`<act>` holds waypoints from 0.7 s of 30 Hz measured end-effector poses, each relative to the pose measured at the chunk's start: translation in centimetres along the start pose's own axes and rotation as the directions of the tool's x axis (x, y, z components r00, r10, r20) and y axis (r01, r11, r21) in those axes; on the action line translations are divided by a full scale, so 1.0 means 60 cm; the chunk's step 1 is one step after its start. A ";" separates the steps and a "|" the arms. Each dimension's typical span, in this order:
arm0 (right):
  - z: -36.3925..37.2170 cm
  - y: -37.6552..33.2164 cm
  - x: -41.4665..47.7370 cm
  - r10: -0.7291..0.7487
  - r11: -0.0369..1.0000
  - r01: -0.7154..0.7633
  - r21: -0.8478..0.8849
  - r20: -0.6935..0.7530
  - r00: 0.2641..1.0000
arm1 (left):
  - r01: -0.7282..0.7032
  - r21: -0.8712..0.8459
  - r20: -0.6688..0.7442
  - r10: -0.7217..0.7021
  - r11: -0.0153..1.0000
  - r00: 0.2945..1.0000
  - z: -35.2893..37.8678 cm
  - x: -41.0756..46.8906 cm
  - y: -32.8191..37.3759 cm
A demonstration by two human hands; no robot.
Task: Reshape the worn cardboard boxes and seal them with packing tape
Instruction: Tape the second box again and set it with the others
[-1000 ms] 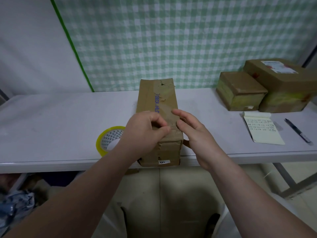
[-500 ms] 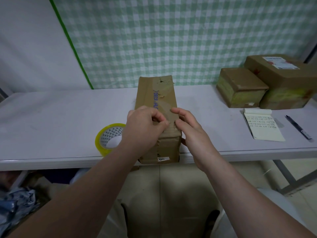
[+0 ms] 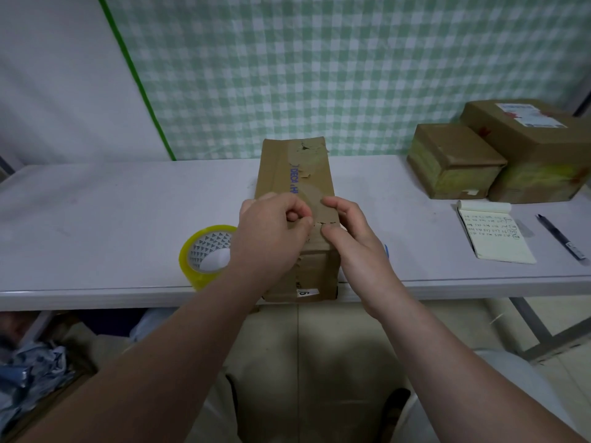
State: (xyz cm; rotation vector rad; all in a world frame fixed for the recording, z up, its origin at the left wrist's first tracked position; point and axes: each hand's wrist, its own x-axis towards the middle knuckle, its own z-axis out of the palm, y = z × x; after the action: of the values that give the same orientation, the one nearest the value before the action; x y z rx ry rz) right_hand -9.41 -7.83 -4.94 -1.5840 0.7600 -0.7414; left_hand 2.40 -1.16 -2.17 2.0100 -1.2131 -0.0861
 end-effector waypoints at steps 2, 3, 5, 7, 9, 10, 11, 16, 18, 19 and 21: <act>0.001 0.002 0.002 0.000 1.000 0.000 0.002 -0.010 1.000 | -0.035 -0.064 0.004 0.035 0.997 0.999 -0.006 -0.002 -0.005; 0.002 0.004 0.004 -0.001 1.000 0.001 0.001 -0.015 1.000 | -0.060 -0.093 -0.001 0.061 0.994 0.998 -0.010 -0.006 -0.006; 0.004 0.006 0.004 -0.010 1.000 0.010 -0.002 -0.019 1.000 | -0.142 -0.082 -0.019 0.141 0.987 0.990 -0.018 -0.016 -0.009; 0.007 0.008 0.003 -0.024 1.000 0.024 -0.007 -0.028 0.999 | -0.219 -0.010 -0.001 0.219 0.976 0.976 -0.018 -0.028 -0.012; 0.010 0.009 0.002 -0.040 0.999 0.039 -0.007 -0.054 0.998 | -0.275 0.116 0.050 0.271 0.955 0.961 -0.014 -0.041 -0.015; 0.011 0.010 0.001 -0.047 0.999 0.047 0.001 -0.065 0.997 | -0.306 0.197 0.083 0.296 0.931 0.952 -0.011 -0.047 -0.016; 0.013 0.011 0.000 -0.051 0.999 0.052 0.006 -0.073 0.996 | -0.338 0.276 0.115 0.319 0.900 0.941 -0.008 -0.050 -0.017; 0.017 0.010 0.000 -0.056 0.998 0.055 -0.007 -0.089 0.994 | -0.383 0.468 0.159 0.350 0.796 0.923 0.001 -0.053 -0.024; 0.018 0.008 0.002 -0.061 0.998 0.059 -0.018 -0.102 0.993 | -0.383 0.502 0.163 0.351 0.775 0.922 0.004 -0.054 -0.023; 0.019 0.007 0.002 -0.063 0.998 0.061 -0.020 -0.106 0.992 | -0.384 0.515 0.162 0.353 0.766 0.922 0.006 -0.054 -0.022; 0.020 0.009 0.002 -0.067 0.998 0.066 -0.015 -0.112 0.991 | -0.384 0.529 0.154 0.360 0.757 0.920 0.006 -0.055 -0.021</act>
State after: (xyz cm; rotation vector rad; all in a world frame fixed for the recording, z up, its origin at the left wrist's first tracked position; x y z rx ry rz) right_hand -8.42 -7.31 -5.60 -1.5945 0.7972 -0.8822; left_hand 1.34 1.50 -4.27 2.1910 -1.8024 0.4786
